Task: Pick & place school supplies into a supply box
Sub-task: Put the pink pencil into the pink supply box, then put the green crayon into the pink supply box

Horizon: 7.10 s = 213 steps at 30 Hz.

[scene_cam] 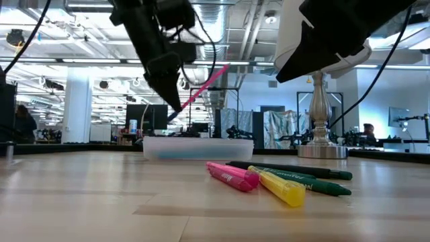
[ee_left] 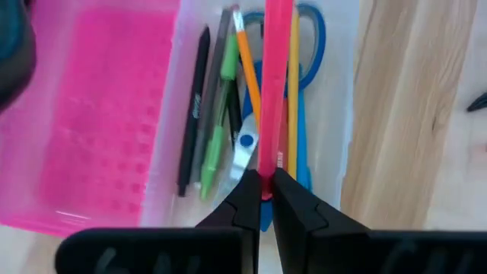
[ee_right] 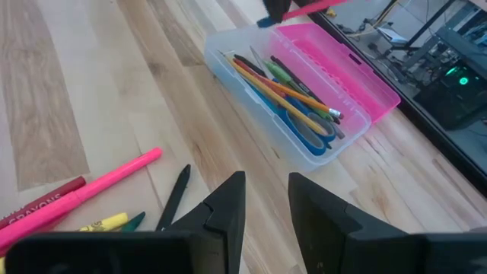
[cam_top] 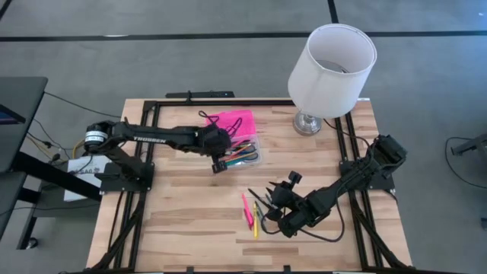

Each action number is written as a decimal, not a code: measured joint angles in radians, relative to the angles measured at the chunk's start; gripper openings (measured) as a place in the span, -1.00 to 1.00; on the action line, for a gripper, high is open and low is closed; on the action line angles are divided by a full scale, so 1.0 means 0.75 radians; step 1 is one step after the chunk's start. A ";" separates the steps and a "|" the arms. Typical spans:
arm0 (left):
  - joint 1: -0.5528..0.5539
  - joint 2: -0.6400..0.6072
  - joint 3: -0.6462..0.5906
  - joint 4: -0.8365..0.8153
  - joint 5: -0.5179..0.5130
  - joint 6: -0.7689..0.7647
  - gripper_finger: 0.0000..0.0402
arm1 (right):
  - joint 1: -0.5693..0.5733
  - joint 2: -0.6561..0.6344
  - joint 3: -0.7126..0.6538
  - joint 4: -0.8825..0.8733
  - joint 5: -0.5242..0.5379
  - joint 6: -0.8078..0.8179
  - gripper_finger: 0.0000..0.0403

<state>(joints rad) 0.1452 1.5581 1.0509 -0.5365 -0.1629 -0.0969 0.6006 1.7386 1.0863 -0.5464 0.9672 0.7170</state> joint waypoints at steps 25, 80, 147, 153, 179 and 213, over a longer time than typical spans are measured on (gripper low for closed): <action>0.083 0.000 -0.102 0.077 0.069 -0.005 -0.78 | -0.001 0.000 0.000 0.001 -0.001 -0.002 -0.52; -1.037 -0.554 -1.022 1.024 -0.515 0.064 -0.65 | -0.029 0.001 -0.112 0.171 -0.281 0.162 -0.52; -1.055 -0.569 -1.031 1.002 -0.533 0.057 -0.65 | -0.199 0.129 -0.126 -0.047 -0.829 0.534 -0.93; -1.055 -0.569 -1.031 1.002 -0.525 0.057 -0.65 | -0.192 0.129 -0.127 -0.038 -0.829 0.467 -0.97; -1.055 -0.568 -1.031 1.002 -0.524 0.030 -0.65 | -0.192 0.131 -0.130 -0.004 -0.828 0.427 -0.94; -1.056 -0.569 -1.031 1.002 -0.524 0.029 -0.65 | -0.191 0.134 -0.130 0.027 -0.777 0.339 -0.96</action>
<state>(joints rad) -0.6468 1.1317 0.2775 0.2146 -0.5561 -0.0753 0.4576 1.8393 0.9886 -0.5264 0.3843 0.9715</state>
